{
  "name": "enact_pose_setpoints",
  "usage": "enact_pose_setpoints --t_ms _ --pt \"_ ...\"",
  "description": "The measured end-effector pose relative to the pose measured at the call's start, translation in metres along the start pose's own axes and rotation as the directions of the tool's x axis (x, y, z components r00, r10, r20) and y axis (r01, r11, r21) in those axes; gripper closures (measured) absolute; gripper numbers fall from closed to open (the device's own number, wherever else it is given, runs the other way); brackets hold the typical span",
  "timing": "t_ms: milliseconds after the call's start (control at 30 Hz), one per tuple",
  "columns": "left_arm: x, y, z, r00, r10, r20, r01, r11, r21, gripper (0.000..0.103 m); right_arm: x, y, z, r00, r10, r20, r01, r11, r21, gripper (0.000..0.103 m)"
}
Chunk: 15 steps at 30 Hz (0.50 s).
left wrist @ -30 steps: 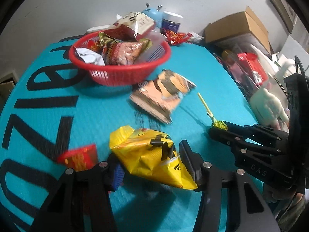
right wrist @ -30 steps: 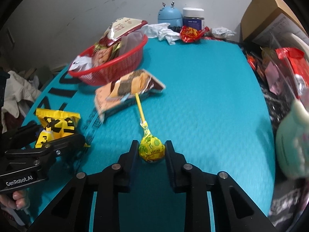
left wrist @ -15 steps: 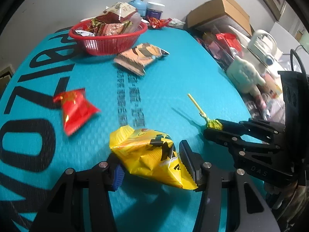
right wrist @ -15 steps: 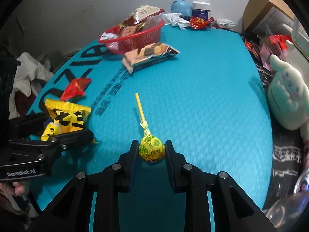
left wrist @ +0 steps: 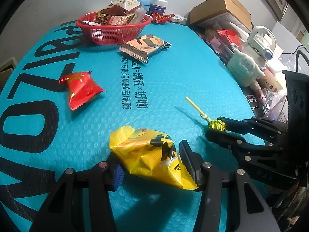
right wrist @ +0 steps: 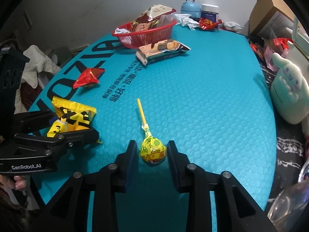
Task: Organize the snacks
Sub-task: 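Lift the yellow chip bag and lollipop and carry both toward the red basket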
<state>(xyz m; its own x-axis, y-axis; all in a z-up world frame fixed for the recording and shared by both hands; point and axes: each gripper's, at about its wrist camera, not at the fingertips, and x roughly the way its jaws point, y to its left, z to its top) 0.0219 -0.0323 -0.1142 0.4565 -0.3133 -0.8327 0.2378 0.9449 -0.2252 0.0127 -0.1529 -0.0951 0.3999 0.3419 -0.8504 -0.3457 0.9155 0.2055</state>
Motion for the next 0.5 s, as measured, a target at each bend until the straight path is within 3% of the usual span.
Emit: enact_pose_setpoints --t_ms 133,200,433,500 --pt "0.003 -0.001 0.000 1.000 0.000 -0.001 0.000 1.000 -0.008 0.051 0.001 0.002 0.000 1.000 -0.001 0.008 0.001 1.000 -0.019 0.052" --pt "0.004 -0.004 0.001 1.000 0.014 -0.005 -0.014 1.000 0.008 0.050 0.002 0.005 -0.001 1.000 -0.007 0.010 0.008 0.999 -0.033 0.051" --pt "0.007 -0.010 0.001 0.998 0.055 0.012 -0.055 0.997 0.045 0.049 0.004 0.009 -0.004 0.998 -0.056 0.027 0.058 0.996 -0.074 0.051" --pt "0.007 -0.010 0.000 0.998 0.059 0.021 -0.060 0.997 0.050 0.049 0.004 0.011 -0.005 0.996 -0.085 0.032 0.087 0.992 -0.090 0.056"
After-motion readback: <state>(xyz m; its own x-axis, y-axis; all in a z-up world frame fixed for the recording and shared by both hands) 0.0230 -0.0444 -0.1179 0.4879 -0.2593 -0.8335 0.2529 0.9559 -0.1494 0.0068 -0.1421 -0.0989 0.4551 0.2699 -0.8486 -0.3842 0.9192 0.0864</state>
